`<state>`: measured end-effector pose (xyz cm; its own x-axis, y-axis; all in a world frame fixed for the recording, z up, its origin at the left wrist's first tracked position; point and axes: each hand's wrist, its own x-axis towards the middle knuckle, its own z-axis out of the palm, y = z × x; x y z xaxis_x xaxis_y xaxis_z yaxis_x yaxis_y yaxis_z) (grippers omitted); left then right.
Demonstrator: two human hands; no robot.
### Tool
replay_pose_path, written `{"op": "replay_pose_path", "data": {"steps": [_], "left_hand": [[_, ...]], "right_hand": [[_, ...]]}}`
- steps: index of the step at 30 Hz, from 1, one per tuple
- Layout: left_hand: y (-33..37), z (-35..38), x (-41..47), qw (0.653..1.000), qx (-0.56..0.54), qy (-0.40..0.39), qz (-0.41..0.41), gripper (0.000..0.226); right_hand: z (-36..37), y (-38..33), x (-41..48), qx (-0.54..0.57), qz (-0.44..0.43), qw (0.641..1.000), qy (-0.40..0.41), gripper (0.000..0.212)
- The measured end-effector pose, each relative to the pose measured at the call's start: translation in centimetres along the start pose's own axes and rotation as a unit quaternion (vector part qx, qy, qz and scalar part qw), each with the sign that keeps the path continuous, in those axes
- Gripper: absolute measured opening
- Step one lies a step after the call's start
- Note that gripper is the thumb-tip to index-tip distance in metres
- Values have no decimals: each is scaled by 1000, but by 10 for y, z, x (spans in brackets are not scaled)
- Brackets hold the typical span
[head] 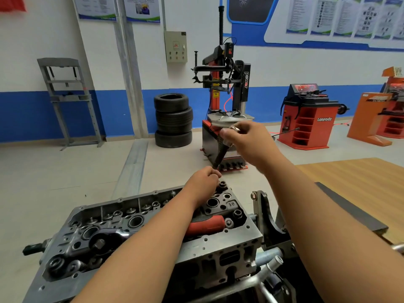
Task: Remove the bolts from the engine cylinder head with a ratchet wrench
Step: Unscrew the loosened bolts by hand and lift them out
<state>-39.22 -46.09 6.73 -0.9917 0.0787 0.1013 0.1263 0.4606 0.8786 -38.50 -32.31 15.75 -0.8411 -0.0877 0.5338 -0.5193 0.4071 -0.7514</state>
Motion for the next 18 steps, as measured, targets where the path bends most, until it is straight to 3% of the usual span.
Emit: {"op": "replay_pose_path", "data": {"steps": [2,5,6,7,9,10,13,18], "left_hand": [[-1,0,0,1000,-13,1,3,25],[-1,-1,-2,999,-6,31,29,25],[1,-5,-3,998,-5,56,38,28],[4,-10,-4,995,-8,83,49,30],[14,-31,-6,990,-21,122,64,29],[20,-44,-8,989,-22,133,66,29],[24,-80,-23,988,15,139,65,28],[-13,-111,-73,983,145,111,32,26]], "right_hand": [[5,5,-13,190,112,974,44,28],[12,5,-31,485,278,827,53,29],[12,4,-38,490,292,822,9,26],[13,3,-44,421,281,860,-61,22],[23,-1,-57,123,166,957,-204,15],[32,-5,-64,-45,85,962,-256,18],[64,-21,-83,-365,-69,857,-356,39],[94,-48,-93,-544,-163,735,-371,28]]}}
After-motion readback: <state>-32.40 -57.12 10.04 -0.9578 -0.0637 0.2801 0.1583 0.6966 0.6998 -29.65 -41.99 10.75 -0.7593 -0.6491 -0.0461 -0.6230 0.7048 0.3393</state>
